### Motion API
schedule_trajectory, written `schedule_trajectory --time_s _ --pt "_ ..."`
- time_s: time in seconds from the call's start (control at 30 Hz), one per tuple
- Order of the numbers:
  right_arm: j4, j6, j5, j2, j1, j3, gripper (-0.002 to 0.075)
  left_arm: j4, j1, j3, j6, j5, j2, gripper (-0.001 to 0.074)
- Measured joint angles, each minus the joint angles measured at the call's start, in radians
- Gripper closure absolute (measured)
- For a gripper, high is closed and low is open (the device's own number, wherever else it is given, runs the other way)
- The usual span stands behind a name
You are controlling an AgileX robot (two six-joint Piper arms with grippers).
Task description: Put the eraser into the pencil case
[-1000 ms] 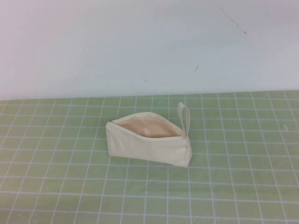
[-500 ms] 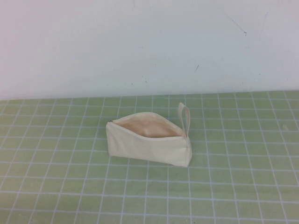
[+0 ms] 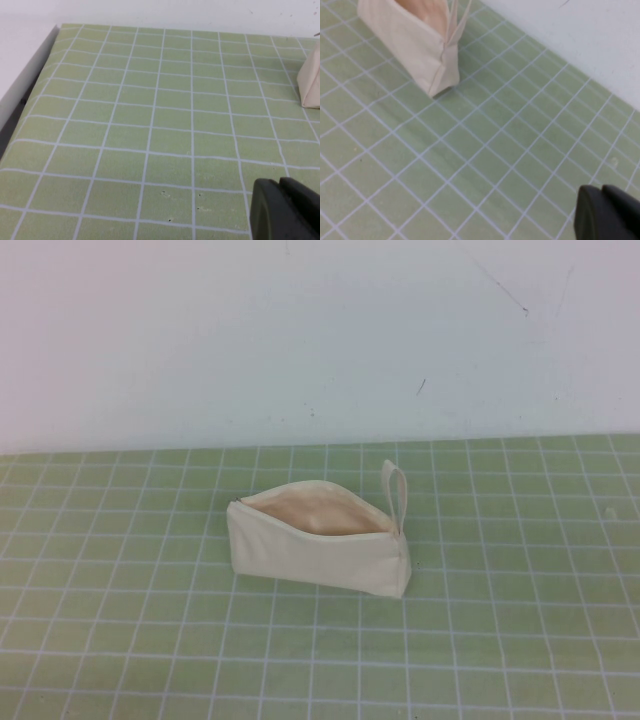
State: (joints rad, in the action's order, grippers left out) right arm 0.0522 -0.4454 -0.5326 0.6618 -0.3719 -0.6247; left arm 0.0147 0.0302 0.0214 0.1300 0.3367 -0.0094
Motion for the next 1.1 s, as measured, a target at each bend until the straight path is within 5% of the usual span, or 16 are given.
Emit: schedule_trajectory --time_s 0.5,0.83,1.1 --pt "-0.027 -0.012 -0.03 -0.025 0.005 0.036 0.0726 0.0 0.0 0.0 0.0 0.0 0.0 0.0736" --pt "-0.019 -0.042 0.315 -0.394 0.313 0.407 0.0726 0.0 0.0 0.0 0.0 0.0 0.0 0.0736" --pt "0.018 -0.036 0.36 -0.661 0.471 0.646 0.0726 0.0 0.0 0.0 0.0 0.0 0.0 0.0736"
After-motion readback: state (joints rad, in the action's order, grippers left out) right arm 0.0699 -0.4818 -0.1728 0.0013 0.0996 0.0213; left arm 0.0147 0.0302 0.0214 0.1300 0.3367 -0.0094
